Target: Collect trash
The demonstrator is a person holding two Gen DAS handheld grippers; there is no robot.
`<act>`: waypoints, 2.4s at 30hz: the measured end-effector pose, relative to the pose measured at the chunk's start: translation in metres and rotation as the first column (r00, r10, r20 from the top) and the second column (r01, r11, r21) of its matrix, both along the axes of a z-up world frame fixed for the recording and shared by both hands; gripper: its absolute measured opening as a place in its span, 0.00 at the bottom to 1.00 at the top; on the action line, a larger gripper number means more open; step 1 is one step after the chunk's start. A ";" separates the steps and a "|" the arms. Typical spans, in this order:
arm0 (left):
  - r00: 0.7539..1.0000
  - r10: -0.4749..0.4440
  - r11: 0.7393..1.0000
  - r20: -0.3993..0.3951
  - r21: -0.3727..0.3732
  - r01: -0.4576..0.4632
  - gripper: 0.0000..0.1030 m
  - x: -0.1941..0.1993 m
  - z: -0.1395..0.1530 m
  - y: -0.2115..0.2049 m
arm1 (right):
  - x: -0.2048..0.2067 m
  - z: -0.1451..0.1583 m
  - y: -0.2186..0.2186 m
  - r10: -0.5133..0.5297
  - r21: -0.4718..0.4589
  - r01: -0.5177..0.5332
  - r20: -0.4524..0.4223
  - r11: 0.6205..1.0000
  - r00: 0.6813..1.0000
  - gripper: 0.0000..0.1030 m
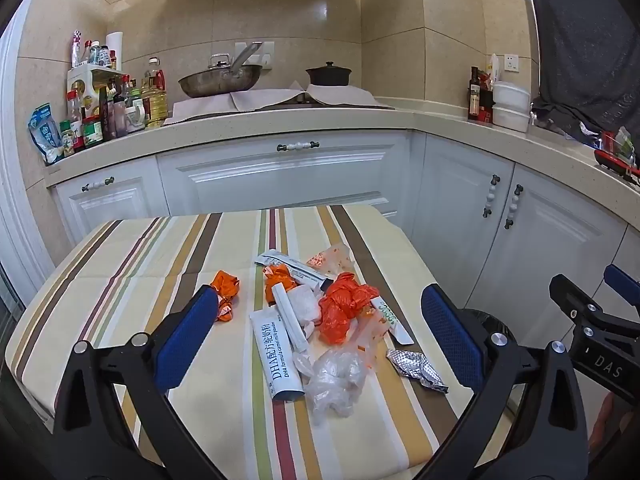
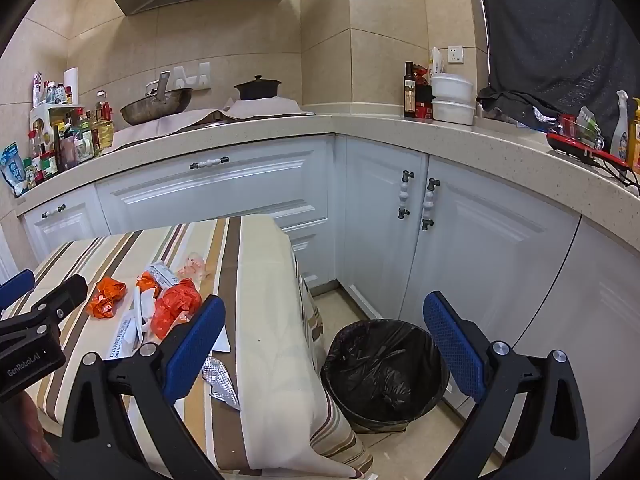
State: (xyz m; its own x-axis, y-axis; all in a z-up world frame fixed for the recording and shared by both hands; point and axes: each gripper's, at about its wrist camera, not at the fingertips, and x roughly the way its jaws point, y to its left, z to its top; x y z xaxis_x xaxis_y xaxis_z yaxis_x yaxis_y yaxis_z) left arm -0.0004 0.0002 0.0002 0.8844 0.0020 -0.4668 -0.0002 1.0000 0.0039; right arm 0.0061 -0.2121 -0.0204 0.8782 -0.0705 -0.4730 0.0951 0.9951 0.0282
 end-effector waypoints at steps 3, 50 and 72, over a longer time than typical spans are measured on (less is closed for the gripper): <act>1.000 0.002 1.000 -0.003 -0.005 -0.002 0.96 0.000 0.000 0.003 | 0.000 0.000 0.000 0.001 0.000 -0.001 0.002 1.000 1.000 0.94; 1.000 0.000 1.000 0.014 0.005 0.000 0.96 -0.006 0.008 0.001 | -0.003 0.006 0.006 0.001 -0.002 -0.001 0.015 1.000 1.000 0.94; 1.000 0.000 1.000 0.013 0.005 0.000 0.96 -0.005 0.006 0.002 | -0.003 0.006 0.006 0.002 -0.003 -0.002 0.016 1.000 1.000 0.94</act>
